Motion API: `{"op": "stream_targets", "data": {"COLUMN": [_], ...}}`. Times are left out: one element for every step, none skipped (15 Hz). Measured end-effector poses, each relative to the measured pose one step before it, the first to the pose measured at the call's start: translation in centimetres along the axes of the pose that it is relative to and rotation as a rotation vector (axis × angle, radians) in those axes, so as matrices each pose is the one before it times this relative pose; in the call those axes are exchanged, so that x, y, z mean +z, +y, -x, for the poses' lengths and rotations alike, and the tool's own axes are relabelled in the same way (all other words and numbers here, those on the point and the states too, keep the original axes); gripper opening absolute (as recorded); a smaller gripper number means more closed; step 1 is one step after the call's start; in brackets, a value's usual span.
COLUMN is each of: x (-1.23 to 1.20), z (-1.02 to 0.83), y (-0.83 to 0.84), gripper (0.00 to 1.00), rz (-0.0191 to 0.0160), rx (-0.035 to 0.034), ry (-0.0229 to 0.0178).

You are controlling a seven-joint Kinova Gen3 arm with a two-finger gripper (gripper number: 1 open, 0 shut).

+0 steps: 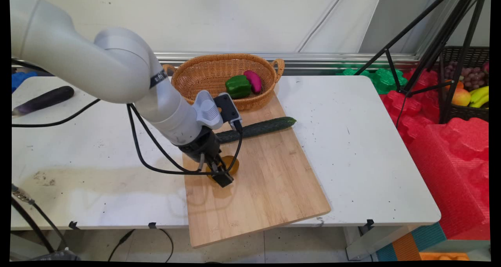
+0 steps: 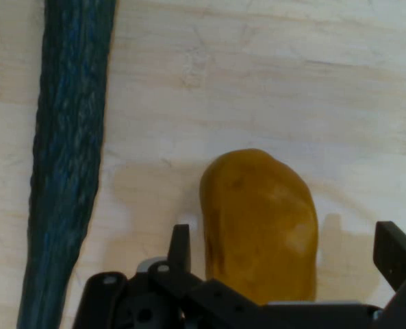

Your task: Pick up the potato from the cutting board, then place the picked object in the vegetable basket

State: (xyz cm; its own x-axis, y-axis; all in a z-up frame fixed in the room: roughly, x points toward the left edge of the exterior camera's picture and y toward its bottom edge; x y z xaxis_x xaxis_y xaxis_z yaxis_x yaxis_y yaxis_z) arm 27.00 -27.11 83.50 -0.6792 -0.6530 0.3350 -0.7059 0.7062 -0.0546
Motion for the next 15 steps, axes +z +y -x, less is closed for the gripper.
{"op": "stream_targets", "data": {"x": [0.36,0.193,0.268,0.189,0.156,0.117,0.112,0.092,0.037,-0.025,-0.142,-0.179,-0.264,-0.233,-0.47], "z": [-0.004,0.02,0.041,0.075,0.112,0.128,0.102,0.066,0.039,0.065,0.033,0.07,0.034,-0.008,0.048], "y": [-0.11,-0.066,-0.103,-0.079,-0.097,-0.092,-0.07,-0.044,-0.021,-0.037,0.003,0.019,0.058,0.072,0.079], "gripper": [1.0,1.0,1.0,1.0,1.0,1.0,1.0,0.0,0.0,0.0,0.0,0.0,0.0,0.0,0.0], "rz": [0.00008,0.00034,0.00123,0.00066,0.00048,0.00008,-0.00027,-0.00034,-0.0002,-0.0014,-0.00253,-0.00199,-0.0012,-0.00036,-0.00135], "rx": [0.0043,0.00228,0.00271,0.00296,0.00342,0.00274,0.00311,0.00273,0.00247,0.00425,0.00678,0.006,0.00467,0.00463,0.00395], "ry": [-0.00385,-0.00212,-0.00254,-0.00294,-0.0022,-0.00219,-0.00115,-0.00087,-0.00029,0.00153,0.00411,0.00421,0.0047,0.00264,0.00721]}}
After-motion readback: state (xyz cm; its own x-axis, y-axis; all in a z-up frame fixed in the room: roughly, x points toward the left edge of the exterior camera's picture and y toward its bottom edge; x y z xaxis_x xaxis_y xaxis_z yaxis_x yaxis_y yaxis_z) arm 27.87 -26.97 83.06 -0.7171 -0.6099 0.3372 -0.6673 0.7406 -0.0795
